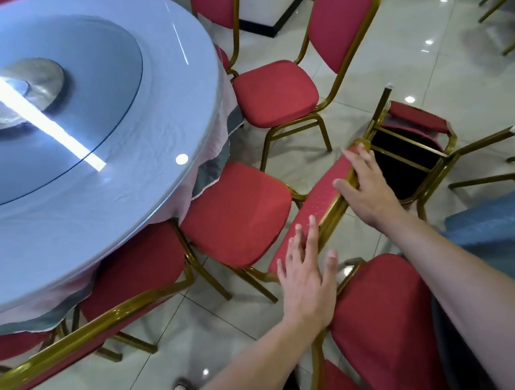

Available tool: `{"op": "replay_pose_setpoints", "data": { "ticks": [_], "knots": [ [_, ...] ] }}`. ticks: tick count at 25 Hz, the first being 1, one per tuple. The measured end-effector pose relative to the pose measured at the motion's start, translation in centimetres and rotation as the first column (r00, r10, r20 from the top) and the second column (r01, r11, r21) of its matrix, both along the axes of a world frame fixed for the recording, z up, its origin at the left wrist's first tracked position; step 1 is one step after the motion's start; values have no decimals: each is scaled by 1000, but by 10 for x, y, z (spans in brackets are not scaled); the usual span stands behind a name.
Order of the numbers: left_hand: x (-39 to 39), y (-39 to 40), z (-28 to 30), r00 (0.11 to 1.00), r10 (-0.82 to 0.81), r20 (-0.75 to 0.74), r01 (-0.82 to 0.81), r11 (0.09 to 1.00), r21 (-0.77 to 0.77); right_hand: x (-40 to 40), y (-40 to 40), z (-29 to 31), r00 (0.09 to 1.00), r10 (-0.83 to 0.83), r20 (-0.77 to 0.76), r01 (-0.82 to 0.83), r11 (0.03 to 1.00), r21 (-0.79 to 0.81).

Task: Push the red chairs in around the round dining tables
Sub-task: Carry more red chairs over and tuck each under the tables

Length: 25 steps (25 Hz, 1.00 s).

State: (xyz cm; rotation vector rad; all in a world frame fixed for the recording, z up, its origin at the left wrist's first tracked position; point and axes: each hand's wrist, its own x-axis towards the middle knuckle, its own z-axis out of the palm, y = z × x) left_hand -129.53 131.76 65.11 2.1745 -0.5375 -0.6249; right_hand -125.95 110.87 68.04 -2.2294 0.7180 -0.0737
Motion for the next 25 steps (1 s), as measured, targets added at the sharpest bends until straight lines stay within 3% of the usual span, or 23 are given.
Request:
{"op": "replay_pose_setpoints", "data": {
  "ticks": [3,6,18,25],
  "knots": [
    [16,-6,-8,984,164,76,-165,986,19,22,15,-5,999,-29,43,31,999,-29],
    [24,-11,-15,958,227,175,-237,971,39,31,19,-10,994,-65,82,69,997,-43],
    [128,7,-23,931,258,259,-283,957,62,131,28,-11,1000,7,20,-5,996,-89],
    [159,2,-21,950,247,194,-263,963,61,165,20,-8,998,34,-49,-40,990,-132]
  ]
}}
